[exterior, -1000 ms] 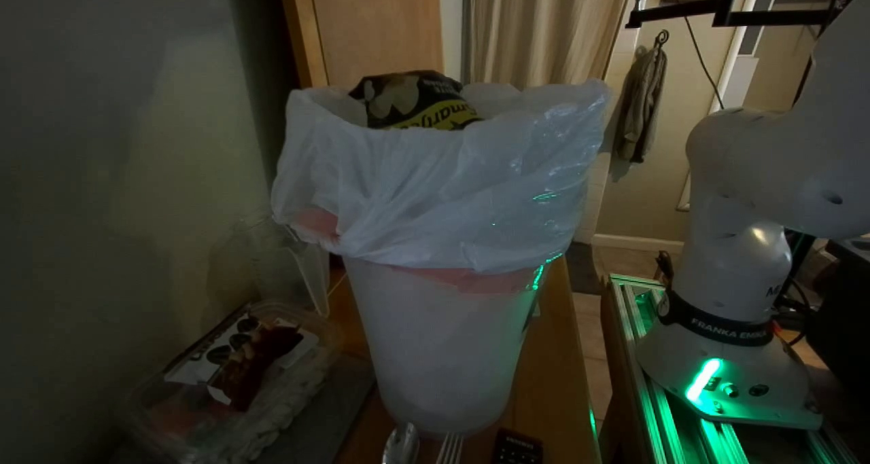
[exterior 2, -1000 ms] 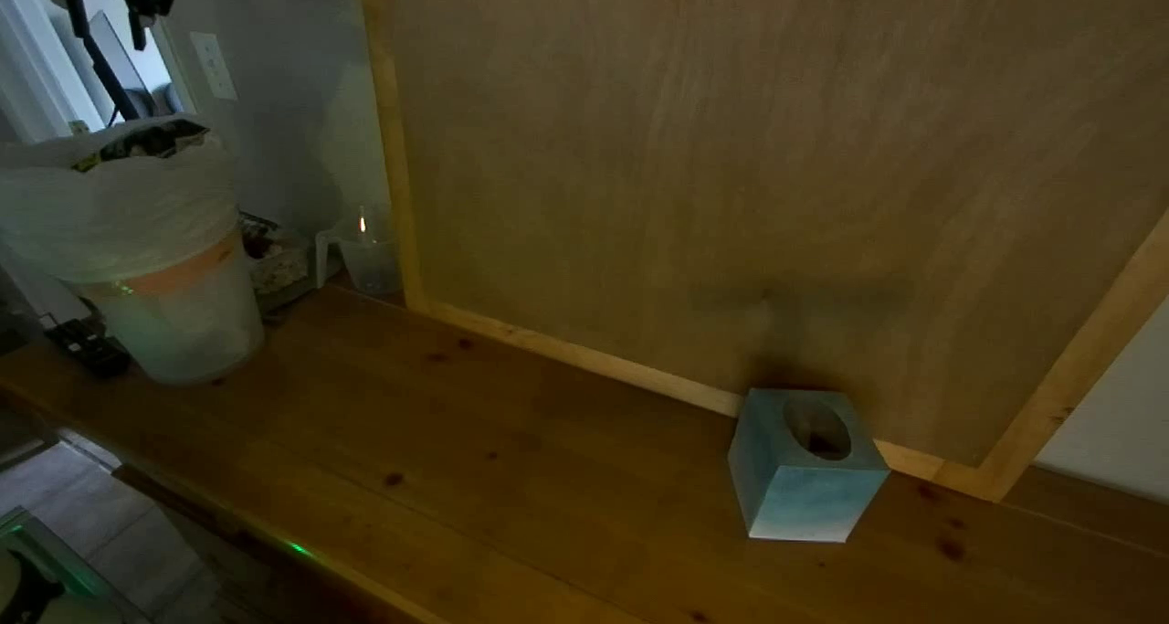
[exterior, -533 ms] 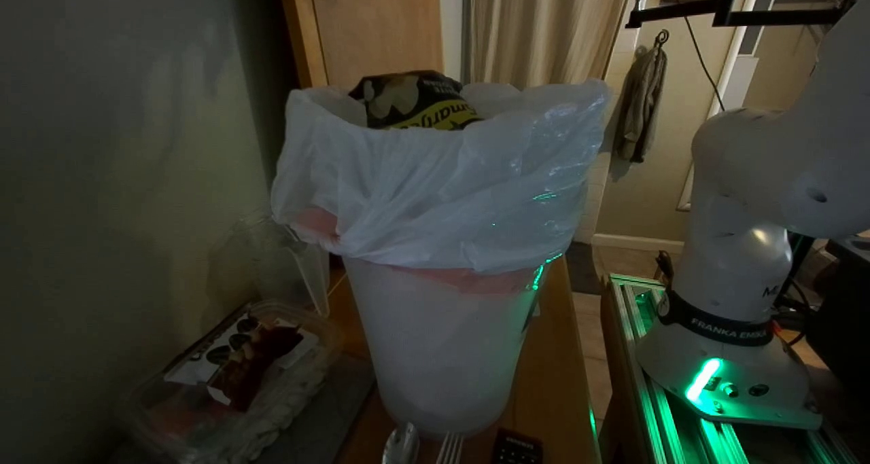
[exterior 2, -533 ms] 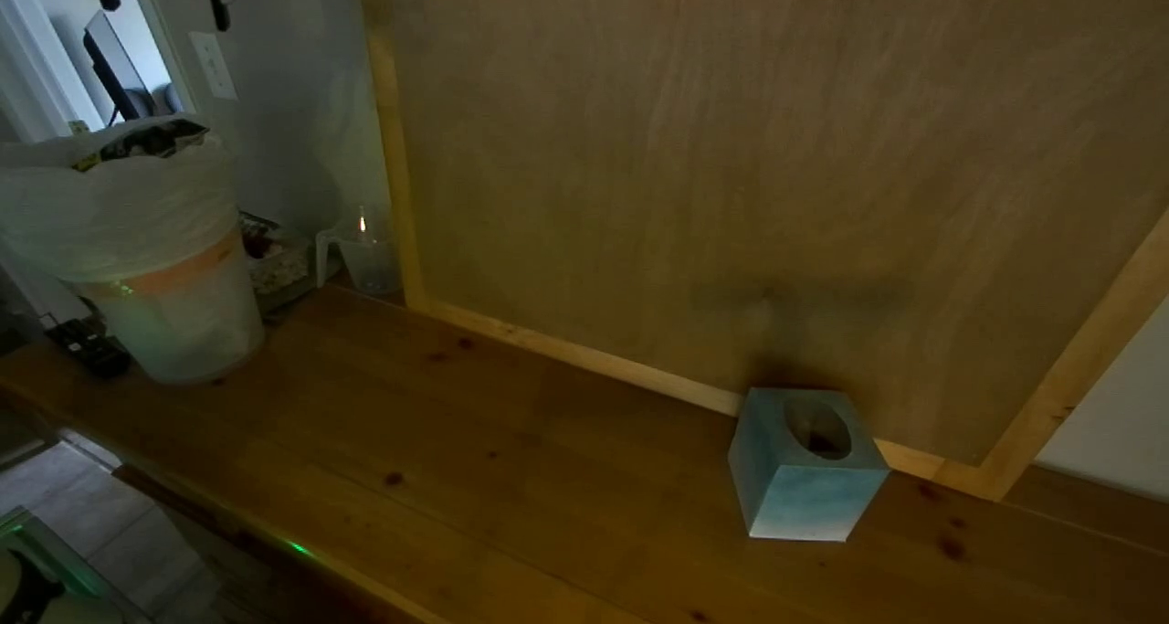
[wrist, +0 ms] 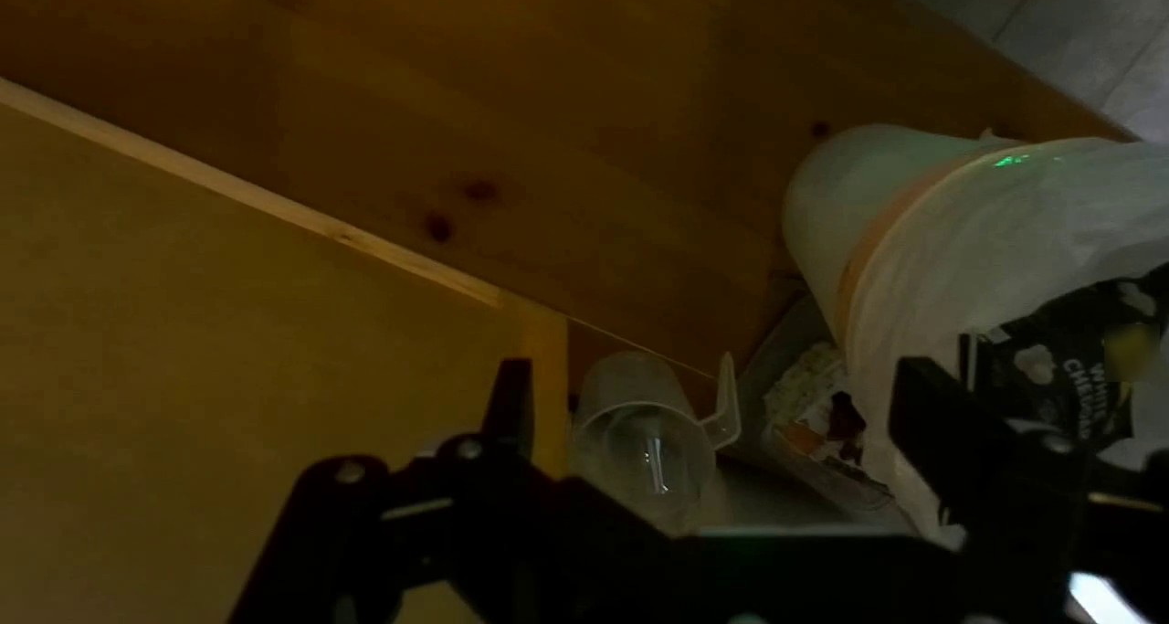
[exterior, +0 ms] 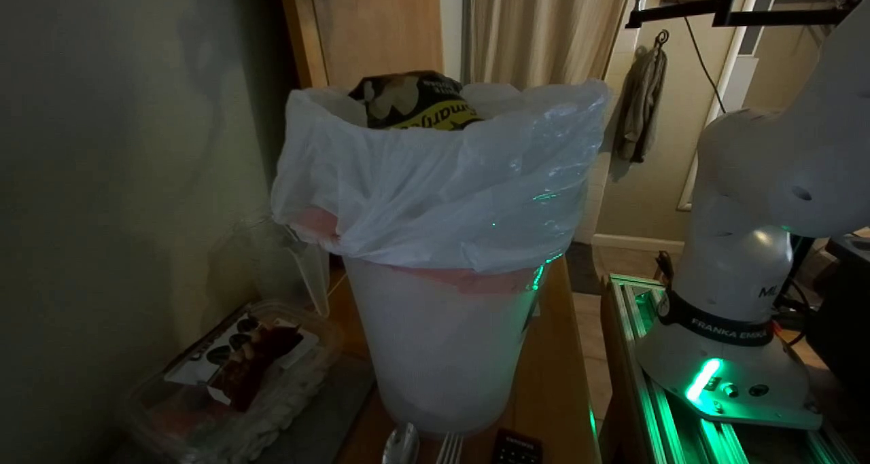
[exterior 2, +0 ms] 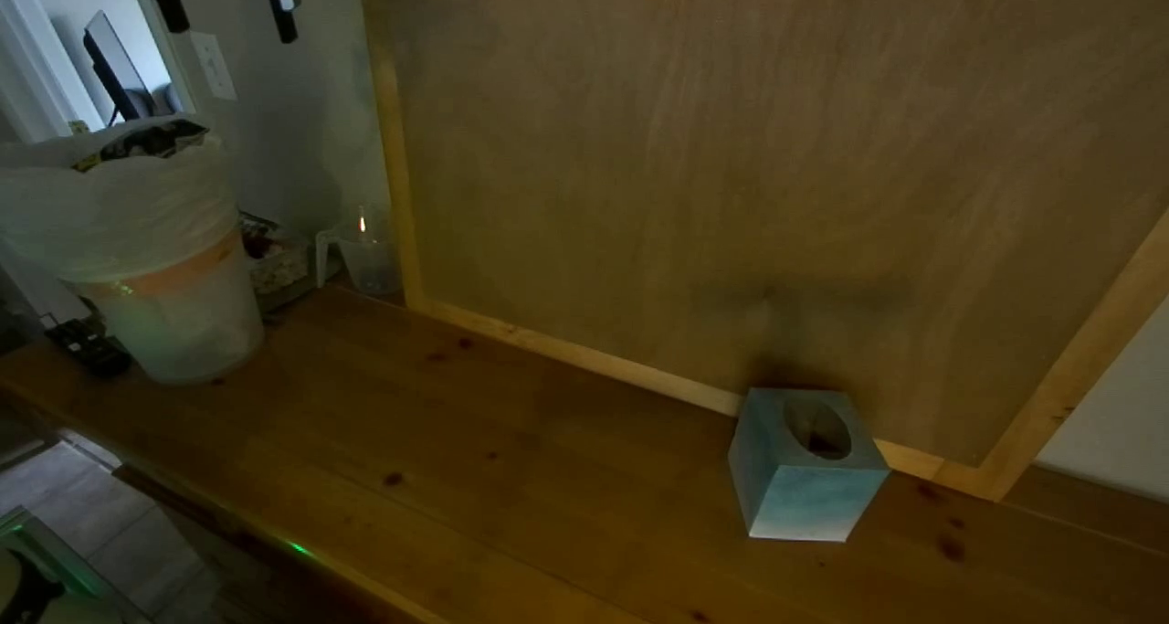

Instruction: Place the packet of popcorns in the bin

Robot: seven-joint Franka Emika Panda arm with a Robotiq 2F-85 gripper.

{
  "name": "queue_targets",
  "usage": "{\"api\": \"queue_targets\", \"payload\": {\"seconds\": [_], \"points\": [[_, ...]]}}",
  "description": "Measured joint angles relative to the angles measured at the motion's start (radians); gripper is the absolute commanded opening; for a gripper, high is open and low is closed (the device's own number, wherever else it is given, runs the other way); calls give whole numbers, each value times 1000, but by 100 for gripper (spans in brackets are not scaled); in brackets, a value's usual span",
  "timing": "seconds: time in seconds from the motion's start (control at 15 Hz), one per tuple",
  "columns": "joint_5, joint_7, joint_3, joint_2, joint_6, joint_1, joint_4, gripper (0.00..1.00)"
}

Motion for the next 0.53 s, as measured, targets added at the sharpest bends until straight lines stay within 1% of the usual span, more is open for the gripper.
{"api": "queue_targets", "payload": {"seconds": [0.13,0.53], "points": [[-17,15,-7,0,-3,-5,-10,100],[-18,33,-40,-1,-5,-6,-64,100]]}}
